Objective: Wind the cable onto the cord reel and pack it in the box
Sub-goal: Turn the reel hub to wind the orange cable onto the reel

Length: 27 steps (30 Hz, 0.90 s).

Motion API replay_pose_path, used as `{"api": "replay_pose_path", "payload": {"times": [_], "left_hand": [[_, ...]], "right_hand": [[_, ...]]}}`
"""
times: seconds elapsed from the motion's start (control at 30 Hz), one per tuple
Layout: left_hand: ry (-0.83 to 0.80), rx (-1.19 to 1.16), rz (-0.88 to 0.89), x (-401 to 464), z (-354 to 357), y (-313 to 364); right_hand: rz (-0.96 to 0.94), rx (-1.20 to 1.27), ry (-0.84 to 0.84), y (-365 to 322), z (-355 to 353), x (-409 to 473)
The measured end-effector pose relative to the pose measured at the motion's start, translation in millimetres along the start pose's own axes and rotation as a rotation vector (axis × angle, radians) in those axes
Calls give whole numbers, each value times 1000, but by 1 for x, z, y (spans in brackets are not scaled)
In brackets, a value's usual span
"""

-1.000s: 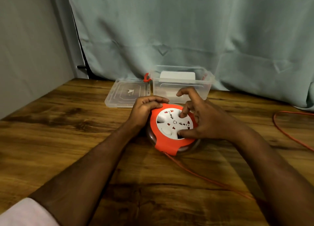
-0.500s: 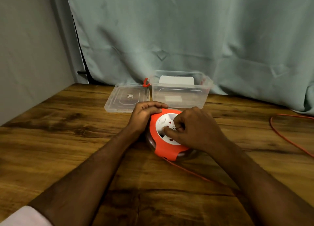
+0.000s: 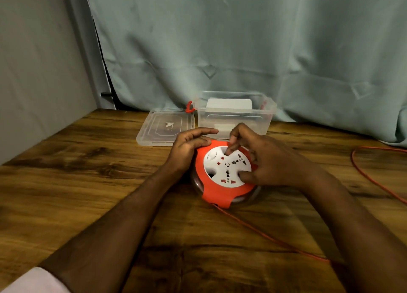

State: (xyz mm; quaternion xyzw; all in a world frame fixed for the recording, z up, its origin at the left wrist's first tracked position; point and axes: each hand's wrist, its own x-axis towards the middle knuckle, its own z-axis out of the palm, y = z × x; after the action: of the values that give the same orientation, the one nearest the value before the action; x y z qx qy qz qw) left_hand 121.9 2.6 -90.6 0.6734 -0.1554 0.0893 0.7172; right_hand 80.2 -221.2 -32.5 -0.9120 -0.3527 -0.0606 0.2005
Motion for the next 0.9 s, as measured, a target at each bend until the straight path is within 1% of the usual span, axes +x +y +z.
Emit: {"api": "replay_pose_path", "payload": {"times": [0.1, 0.23, 0.37, 0.53, 0.63, 0.7, 0.77, 0.9], "left_hand": [[0, 4, 0, 0, 1, -1], [-5, -4, -2, 0, -1, -3], [7, -2, -3, 1, 0, -2], [-8, 8, -1, 1, -2, -3], [-29, 1, -22, 1, -2, -3], [-34, 1, -25, 2, -2, -4], [-23, -3, -23, 1, -2, -3], [-16, 6, -18, -3, -1, 1]], "right_hand": [[17, -22, 28, -3, -1, -1], [12, -158, 118, -9, 6, -3], [31, -234, 186, -12, 21, 3], [42, -260, 274, -16, 31, 7], [39, -248, 273, -14, 32, 7], [-2, -225, 290, -11, 26, 6], [-46, -173, 264, -7, 14, 3], [-55, -41, 24, 3, 4, 2]]}}
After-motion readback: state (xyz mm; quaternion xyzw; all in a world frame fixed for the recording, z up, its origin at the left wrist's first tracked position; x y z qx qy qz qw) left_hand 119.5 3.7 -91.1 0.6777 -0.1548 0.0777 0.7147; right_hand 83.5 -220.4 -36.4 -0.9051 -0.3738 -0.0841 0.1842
